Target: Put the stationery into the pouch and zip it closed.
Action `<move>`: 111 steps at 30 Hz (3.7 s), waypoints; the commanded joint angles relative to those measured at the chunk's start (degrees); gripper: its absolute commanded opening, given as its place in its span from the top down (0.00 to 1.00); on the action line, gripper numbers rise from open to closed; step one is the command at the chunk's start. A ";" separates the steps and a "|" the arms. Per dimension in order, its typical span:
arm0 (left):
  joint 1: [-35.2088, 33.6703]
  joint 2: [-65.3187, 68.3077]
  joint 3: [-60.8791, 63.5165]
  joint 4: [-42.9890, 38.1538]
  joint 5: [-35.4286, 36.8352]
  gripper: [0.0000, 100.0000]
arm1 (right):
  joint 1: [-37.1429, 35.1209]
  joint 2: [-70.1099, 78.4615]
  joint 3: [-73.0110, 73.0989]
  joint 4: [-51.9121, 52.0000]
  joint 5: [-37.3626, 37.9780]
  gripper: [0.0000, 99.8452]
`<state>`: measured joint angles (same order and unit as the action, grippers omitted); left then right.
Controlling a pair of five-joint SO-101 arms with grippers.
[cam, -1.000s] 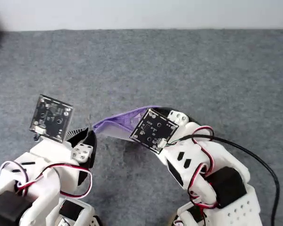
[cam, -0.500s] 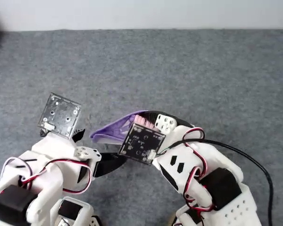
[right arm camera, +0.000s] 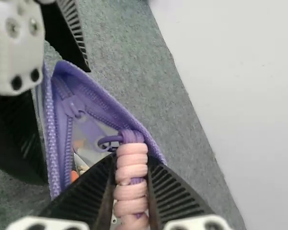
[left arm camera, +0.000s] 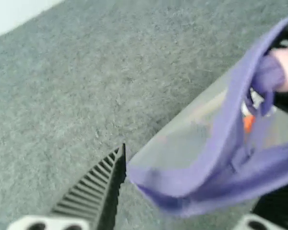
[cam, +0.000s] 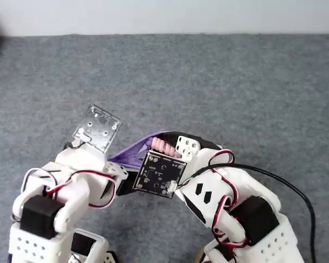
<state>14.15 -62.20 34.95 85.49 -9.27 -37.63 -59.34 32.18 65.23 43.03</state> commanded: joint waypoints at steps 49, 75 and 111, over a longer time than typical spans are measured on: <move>15.47 -0.44 -12.62 -1.49 14.86 0.99 | 5.93 -10.86 8.18 -4.26 -6.86 0.99; 10.11 -0.53 -8.84 -3.16 14.68 0.76 | 4.44 -13.58 8.18 -15.08 -3.60 0.99; 13.54 0.00 -5.23 -14.15 14.42 0.79 | -1.80 -14.20 5.01 -15.52 -2.02 0.99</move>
<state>26.90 -62.37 29.23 73.89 4.88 -38.59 -74.20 40.00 50.55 40.48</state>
